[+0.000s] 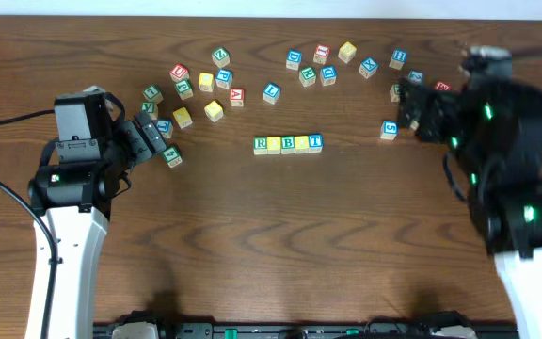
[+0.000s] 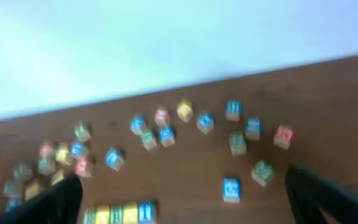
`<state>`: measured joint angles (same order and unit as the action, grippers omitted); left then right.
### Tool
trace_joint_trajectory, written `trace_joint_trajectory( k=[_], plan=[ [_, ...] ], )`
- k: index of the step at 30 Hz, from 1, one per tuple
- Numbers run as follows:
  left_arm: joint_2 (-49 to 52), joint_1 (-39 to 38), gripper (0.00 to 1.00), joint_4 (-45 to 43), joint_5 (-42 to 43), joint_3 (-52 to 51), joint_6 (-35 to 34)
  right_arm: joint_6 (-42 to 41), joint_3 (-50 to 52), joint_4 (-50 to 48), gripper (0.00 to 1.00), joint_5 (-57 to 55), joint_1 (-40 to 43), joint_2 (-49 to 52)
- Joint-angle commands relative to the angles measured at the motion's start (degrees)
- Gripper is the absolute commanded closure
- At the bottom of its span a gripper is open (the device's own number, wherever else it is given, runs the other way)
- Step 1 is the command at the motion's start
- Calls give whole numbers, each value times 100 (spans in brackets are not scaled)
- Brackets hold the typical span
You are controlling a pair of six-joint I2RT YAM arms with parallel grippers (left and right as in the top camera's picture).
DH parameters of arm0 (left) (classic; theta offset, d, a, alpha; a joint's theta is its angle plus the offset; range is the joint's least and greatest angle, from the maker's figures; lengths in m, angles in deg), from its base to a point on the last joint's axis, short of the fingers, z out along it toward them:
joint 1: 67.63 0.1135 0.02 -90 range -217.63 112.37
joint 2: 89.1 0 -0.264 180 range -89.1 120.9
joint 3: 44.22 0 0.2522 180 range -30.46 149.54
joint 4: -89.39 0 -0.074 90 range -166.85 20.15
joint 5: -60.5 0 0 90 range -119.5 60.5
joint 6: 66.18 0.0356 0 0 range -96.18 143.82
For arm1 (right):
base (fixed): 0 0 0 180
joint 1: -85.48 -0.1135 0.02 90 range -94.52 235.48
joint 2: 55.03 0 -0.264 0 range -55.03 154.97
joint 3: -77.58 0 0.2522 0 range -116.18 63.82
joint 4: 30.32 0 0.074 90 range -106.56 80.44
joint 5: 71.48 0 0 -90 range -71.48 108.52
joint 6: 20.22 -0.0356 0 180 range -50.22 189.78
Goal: Spell out ROBOT
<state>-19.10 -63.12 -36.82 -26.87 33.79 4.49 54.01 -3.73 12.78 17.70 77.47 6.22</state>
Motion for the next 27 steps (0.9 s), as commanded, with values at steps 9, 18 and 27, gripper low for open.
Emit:
trace_joint_trajectory(
  k=[9, 18, 27],
  plan=[
    [28, 31, 1, 4, -31, 48, 0, -44, 3777, -2708, 1, -122, 278, -2870],
    [31, 31, 1, 4, -31, 48, 0, -48, 6118, -3982, 1, -120, 278, -4754],
    [31, 28, 1, 4, -31, 48, 0, -92, 6723, -3467, 1, -76, 273, -5687]
  ],
)
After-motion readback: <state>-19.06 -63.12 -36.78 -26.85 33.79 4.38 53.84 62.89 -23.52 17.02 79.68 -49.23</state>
